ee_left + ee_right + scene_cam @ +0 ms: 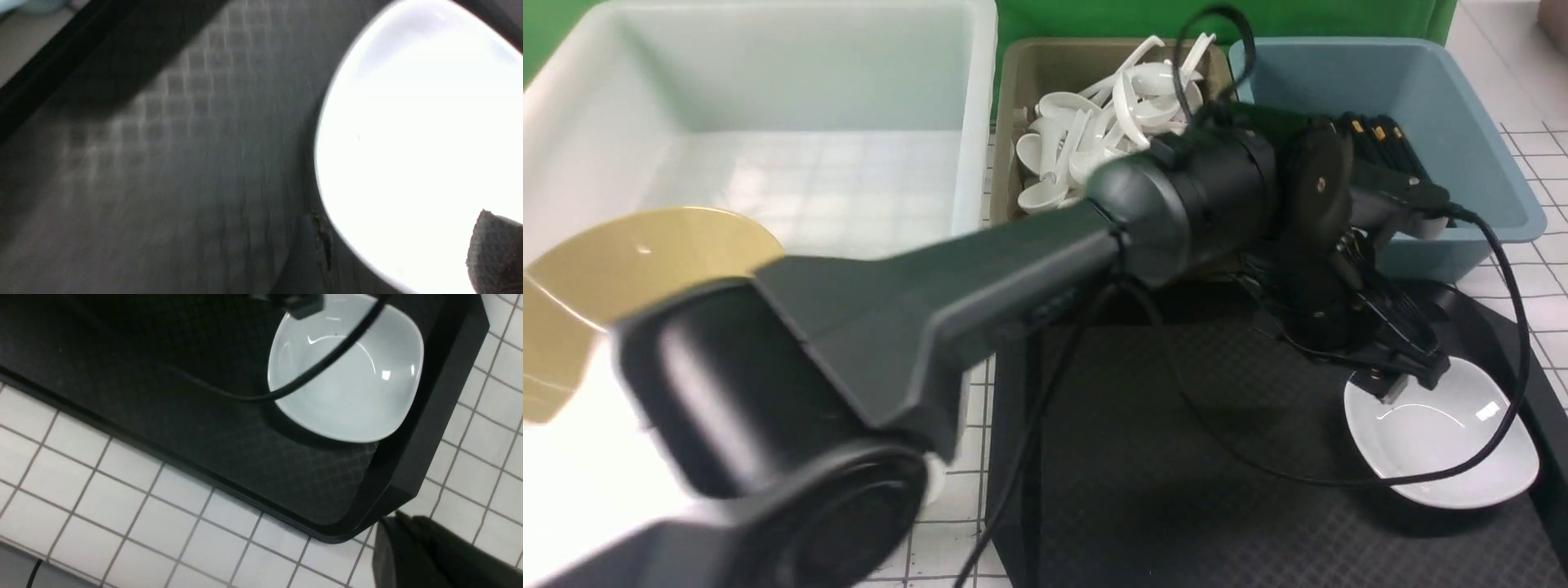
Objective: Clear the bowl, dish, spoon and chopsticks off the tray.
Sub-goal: Use the left arm to grab the plate, then use the left arm to put the plate into the large storage box on the left
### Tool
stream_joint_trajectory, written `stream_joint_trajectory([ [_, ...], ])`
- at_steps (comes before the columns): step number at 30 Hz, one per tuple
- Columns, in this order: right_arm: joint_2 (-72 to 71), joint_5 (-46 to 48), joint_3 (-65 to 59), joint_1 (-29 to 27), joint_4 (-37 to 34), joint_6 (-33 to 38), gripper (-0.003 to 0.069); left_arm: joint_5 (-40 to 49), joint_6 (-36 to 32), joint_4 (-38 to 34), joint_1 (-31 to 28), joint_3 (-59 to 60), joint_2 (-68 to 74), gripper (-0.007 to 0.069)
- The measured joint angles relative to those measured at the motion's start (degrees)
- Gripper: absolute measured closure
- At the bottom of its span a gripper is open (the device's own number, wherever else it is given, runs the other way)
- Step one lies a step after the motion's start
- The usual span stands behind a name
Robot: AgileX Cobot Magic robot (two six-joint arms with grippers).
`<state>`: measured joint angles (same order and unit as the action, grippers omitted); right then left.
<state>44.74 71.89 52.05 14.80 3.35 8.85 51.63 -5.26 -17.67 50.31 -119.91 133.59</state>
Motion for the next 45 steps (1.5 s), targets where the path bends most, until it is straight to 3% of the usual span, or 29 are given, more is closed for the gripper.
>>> stream_joint_trajectory([
  [7, -0.16, -0.74, -0.37, 0.00, -0.03, 0.00, 0.0591, -1.70, 0.51, -5.14, 0.00, -6.98, 8.84, 0.0204],
  [10, -0.16, -2.07, -0.37, 0.00, -0.03, 0.00, 0.0591, -1.75, 0.56, -5.92, 0.00, -8.49, 9.75, 0.0300],
  [14, -0.16, -3.53, -0.32, 0.08, -0.08, 0.00, 0.0591, 1.85, 0.50, -3.28, -0.12, -10.46, 9.95, 0.0547],
  [18, 1.45, -4.31, 1.92, 0.52, -1.80, 1.90, 0.0591, 9.70, 0.03, 0.49, -1.20, -15.34, 7.75, 0.0615],
  [24, 9.55, -9.66, 10.48, 4.73, -11.02, 8.52, 0.0591, 19.29, -1.17, 10.54, -5.15, -20.94, -1.73, 0.0621],
  [29, 18.81, -13.34, 18.07, 12.12, -11.82, 10.02, 0.0591, 20.31, -0.69, 17.05, -9.94, -20.00, -11.49, 0.0621],
  [37, 33.56, -14.37, 31.47, 26.25, -11.38, 11.59, 0.0591, 20.69, -0.31, 19.82, -23.24, -4.68, -29.50, 0.0621],
  [45, 40.42, -15.04, 36.68, 29.07, -11.11, 12.43, 0.0591, 19.00, -1.05, 18.98, -39.77, 13.23, -40.19, 0.0621],
])
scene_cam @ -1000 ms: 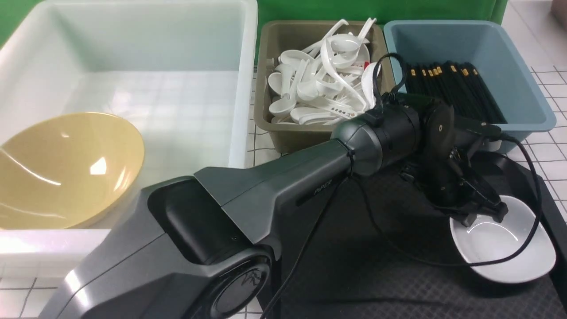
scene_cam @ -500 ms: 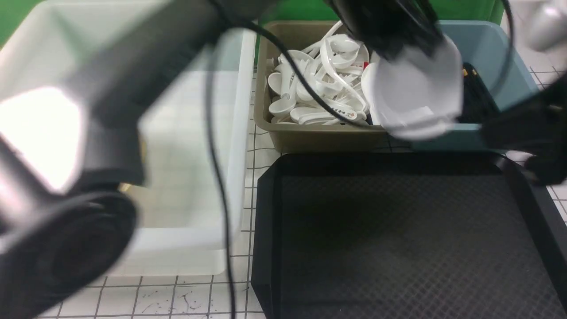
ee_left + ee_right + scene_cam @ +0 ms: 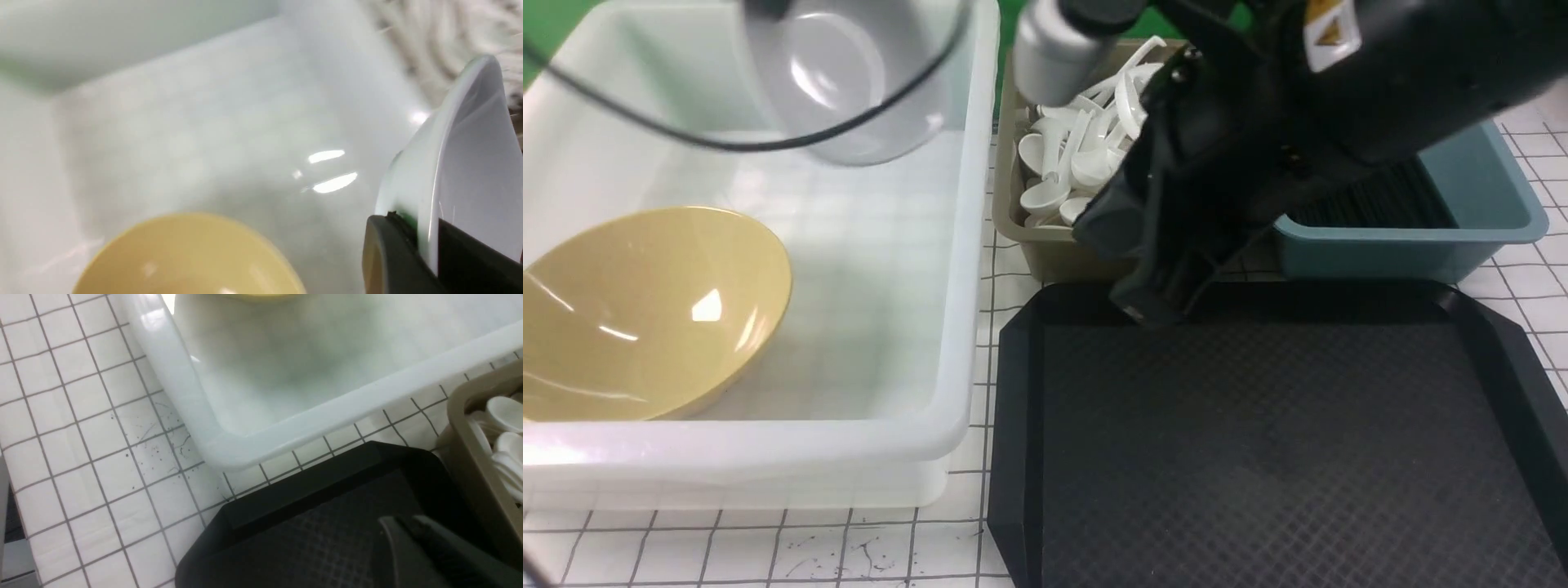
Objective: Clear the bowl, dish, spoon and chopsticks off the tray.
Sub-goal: Use the left arm to put the plate into the large storage box on the left
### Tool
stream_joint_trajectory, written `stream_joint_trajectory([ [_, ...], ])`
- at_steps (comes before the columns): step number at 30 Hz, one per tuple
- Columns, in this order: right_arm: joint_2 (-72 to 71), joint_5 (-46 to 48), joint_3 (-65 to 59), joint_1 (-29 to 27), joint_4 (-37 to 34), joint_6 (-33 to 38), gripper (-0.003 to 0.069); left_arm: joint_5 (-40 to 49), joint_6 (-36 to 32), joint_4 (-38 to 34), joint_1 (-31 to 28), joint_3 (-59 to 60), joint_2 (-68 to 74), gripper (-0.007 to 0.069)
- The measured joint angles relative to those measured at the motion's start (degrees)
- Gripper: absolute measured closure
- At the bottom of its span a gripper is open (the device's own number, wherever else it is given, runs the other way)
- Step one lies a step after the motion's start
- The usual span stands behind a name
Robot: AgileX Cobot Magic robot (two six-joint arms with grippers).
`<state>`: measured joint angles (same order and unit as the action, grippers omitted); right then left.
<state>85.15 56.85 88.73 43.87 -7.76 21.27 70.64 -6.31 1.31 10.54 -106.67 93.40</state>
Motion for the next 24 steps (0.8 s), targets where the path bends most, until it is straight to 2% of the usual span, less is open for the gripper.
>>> stream_joint_trajectory([
  [4, 1.23, -0.40, 0.24, 0.15, 0.09, 0.00, 0.0591, -7.59, -1.99, -5.51, -6.18, 7.65, 0.55, 0.0621],
  [7, 1.90, -0.45, 0.24, 0.15, -0.08, 0.00, 0.0591, -14.01, -5.47, -10.10, -7.83, 11.11, 3.27, 0.0621],
  [12, 2.31, -0.45, 0.24, 0.19, -0.14, 0.00, 0.0591, -22.90, -10.47, -13.23, -8.01, 12.20, 11.21, 0.0621],
  [20, 2.33, -0.41, 0.24, 0.21, -0.14, 0.00, 0.0591, -33.31, -11.39, -12.29, -8.01, 12.20, 21.81, 0.0616],
  [24, 2.37, -1.08, 0.24, 0.21, -0.08, 0.00, 0.0591, -39.82, -11.39, -15.82, -8.01, 12.20, 25.14, 0.0586],
])
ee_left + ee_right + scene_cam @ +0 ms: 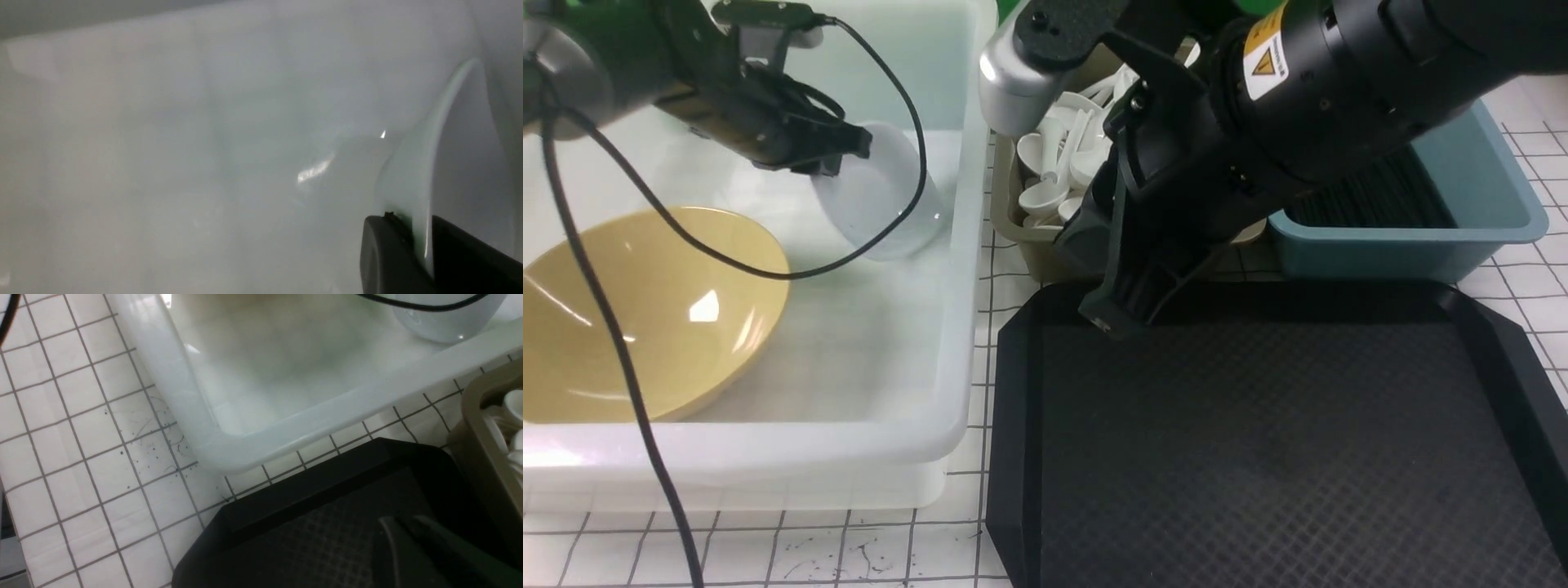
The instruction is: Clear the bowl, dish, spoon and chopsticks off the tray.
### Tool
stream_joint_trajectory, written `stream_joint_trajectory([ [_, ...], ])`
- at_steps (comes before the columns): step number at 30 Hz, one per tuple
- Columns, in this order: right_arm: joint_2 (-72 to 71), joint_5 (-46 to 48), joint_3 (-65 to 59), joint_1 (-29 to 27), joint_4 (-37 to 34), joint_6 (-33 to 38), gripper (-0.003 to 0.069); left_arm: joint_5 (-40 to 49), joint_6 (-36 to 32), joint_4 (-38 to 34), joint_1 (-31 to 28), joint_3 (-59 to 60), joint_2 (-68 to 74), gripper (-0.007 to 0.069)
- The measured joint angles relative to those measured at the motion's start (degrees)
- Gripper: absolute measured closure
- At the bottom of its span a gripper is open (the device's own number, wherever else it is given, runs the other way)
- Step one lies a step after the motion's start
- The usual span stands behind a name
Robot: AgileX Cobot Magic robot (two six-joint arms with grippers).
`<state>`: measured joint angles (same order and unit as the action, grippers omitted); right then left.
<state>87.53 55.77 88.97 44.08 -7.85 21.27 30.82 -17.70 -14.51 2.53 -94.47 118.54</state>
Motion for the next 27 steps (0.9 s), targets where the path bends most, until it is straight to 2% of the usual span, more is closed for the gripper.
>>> stream_joint_trajectory([
  [2, 0.07, -0.32, 0.05, 0.00, 0.00, 0.00, 0.0591, -1.06, -0.14, -1.02, 0.00, -0.28, 0.86, 0.0569],
  [8, 0.78, -0.47, 0.02, 0.00, 0.00, 0.00, 0.0591, -0.79, -3.65, -1.87, 0.00, -2.60, 2.61, 0.0417],
  [12, 1.04, 0.16, 0.07, 0.00, 1.27, 0.00, 0.0591, 3.67, -4.96, -1.42, 0.00, -4.49, 2.61, 0.0205],
  [13, 0.99, 0.27, 0.07, 0.00, 1.46, 0.00, 0.0591, 4.02, -4.96, -1.31, 0.00, -4.67, 2.61, 0.0195],
  [14, 0.86, 1.67, 0.58, 0.00, 3.85, -0.78, 0.0590, 7.69, -4.71, -0.27, 0.00, -6.72, 2.61, 0.0118],
  [17, 0.16, 4.51, 1.51, 0.00, 8.31, -3.79, 0.0588, 14.98, -2.16, 1.68, 0.07, -11.48, 1.96, 0.0052],
  [20, -1.59, 6.78, 2.13, 0.00, 10.73, -6.31, 0.0585, 22.01, 1.16, 3.98, 0.25, -16.60, 0.53, 0.0057],
  [24, -6.41, 8.25, 1.49, 0.00, 11.58, -7.39, 0.0581, 30.52, 4.19, 9.17, 1.54, -22.85, -3.88, 0.0159],
  [27, -13.43, 6.31, -4.10, 0.00, 11.65, -8.28, 0.0581, 37.89, 5.11, 14.51, 4.29, -24.51, -11.75, 0.0377],
])
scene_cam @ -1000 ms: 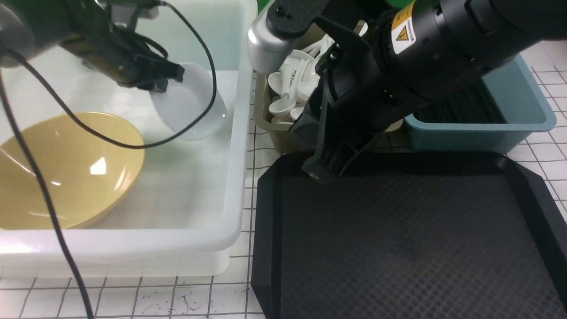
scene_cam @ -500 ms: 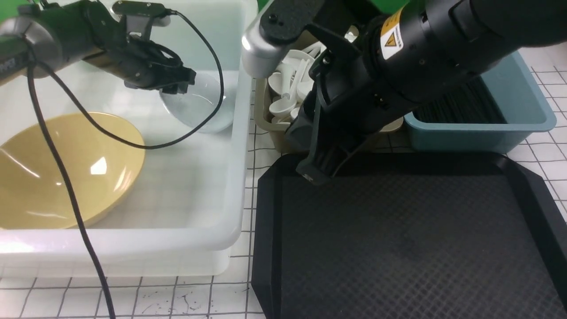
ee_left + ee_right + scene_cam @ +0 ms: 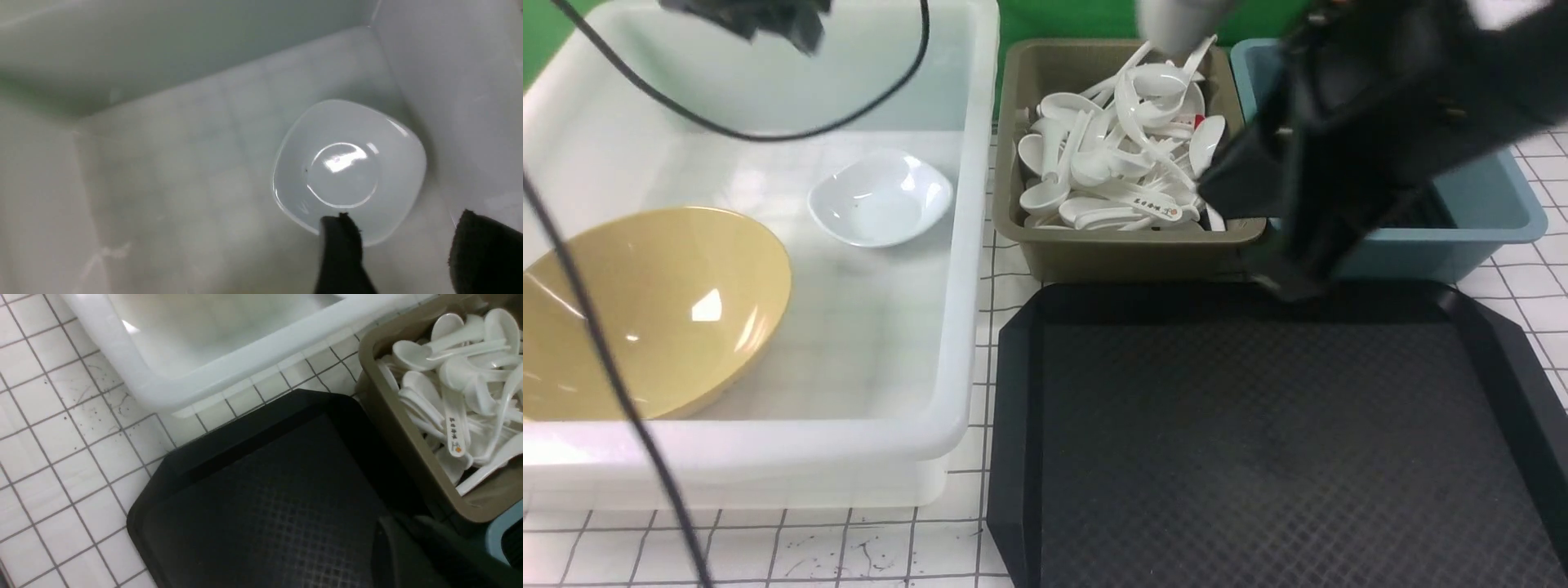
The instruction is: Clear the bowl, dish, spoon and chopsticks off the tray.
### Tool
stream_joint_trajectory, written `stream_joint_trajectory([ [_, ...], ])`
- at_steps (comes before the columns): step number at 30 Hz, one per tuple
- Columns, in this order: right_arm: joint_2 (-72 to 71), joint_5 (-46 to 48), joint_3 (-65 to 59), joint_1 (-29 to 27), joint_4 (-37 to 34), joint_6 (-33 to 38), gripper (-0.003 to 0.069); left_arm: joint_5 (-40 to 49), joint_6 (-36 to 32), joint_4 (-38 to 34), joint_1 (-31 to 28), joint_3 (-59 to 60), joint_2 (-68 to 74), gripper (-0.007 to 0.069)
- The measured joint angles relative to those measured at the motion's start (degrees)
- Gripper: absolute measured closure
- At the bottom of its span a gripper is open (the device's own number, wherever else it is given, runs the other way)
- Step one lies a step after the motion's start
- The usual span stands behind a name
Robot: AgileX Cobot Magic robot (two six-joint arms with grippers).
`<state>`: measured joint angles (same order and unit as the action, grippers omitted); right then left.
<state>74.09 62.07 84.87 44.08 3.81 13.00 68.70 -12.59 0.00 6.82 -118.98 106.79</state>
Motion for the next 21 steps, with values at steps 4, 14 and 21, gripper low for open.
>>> stream_joint_trajectory([
  [4, -6.82, -5.84, -8.08, 0.00, -0.06, -1.46, 0.0580, 2.48, 0.86, 0.60, 1.46, 2.30, -6.58, 0.0561],
  [14, -30.13, -29.30, -33.44, 0.00, -1.21, -6.46, 0.0580, 1.52, 3.87, -1.53, 4.63, 29.36, -31.67, 0.0631],
  [21, -42.60, -36.34, -43.93, 0.00, -1.32, -8.49, 0.0580, -8.92, 4.00, -4.59, 4.63, 54.84, -54.32, 0.0631],
])
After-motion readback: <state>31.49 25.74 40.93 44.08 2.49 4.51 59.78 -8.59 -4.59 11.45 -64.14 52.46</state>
